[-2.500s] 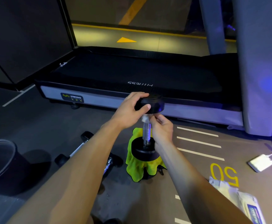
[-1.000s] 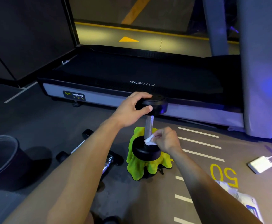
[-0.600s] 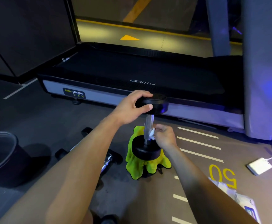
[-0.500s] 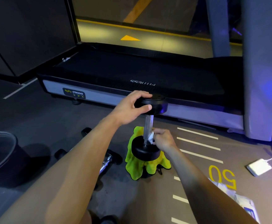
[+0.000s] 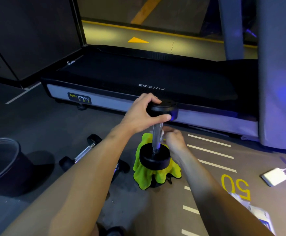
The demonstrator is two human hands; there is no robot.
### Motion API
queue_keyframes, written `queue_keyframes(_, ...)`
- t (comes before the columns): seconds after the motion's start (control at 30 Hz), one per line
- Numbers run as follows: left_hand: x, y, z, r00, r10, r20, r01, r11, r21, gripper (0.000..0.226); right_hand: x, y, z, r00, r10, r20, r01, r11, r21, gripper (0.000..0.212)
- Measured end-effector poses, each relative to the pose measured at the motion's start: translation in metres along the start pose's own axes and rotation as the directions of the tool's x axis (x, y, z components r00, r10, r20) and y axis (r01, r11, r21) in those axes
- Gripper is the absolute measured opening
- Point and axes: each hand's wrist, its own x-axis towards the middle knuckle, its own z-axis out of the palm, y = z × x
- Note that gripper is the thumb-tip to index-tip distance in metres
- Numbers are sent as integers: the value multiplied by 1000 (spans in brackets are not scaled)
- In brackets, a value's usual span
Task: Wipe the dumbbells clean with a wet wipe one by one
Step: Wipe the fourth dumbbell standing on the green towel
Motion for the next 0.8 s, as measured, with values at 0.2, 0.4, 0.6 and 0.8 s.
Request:
queue_keyframes(0.2,6,5,2,999,12,-51,-6,994,112,58,-9,11,-2,993,19,114,7,975,-223,22)
queue_keyframes(0.4,11,-6,-9,999,18,42,-17,1000,-16,58,-6,-11,2,987,-160,31,160,987,15,24)
queue_keyframes(0.6,5,-18,-18,991,-114,69,126,973,-194,44,-13,18,13,982,-105,154,147,945,-292,23)
queue_keyframes(0.8,-7,-19,-16,968,-250,-18,239,942,-238,68,-14,14,29,976,-164,145,201,936,-289,17)
